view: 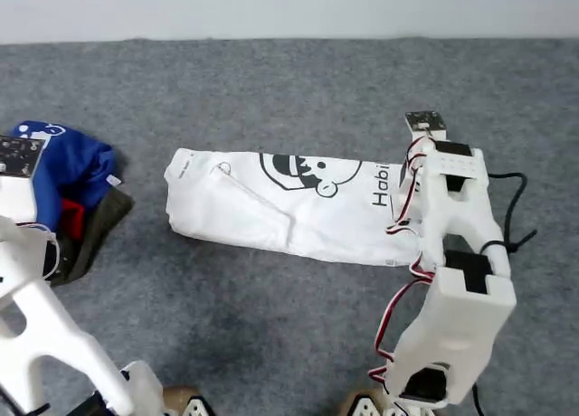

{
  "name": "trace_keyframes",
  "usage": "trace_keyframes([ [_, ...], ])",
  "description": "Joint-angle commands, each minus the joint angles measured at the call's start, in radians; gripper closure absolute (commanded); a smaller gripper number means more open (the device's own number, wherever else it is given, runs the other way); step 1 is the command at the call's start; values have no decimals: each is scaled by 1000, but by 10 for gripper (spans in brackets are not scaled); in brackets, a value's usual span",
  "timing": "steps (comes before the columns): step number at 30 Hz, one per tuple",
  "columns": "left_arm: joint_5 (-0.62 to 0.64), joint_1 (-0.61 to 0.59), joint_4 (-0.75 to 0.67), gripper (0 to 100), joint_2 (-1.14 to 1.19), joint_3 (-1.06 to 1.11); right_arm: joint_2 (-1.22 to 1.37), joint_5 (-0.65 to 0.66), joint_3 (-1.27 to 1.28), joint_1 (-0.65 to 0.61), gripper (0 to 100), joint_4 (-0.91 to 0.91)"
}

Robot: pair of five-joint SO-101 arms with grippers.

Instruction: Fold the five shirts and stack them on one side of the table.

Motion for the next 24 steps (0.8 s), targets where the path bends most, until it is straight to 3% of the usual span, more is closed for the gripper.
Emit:
trace_keyframes([
  [1,0,8,-3,985,-8,-4,12,-3,-32,19,975,58],
  [7,0,8,-3,985,-8,-5,-24,176,-69,130,990,183],
  [16,0,8,-3,985,-8,-7,-45,517,-167,504,990,199],
  [20,0,12,-3,985,-8,-5,-39,566,-245,529,990,288],
  [24,0,60,3,985,-9,-4,-71,563,-313,460,990,412],
])
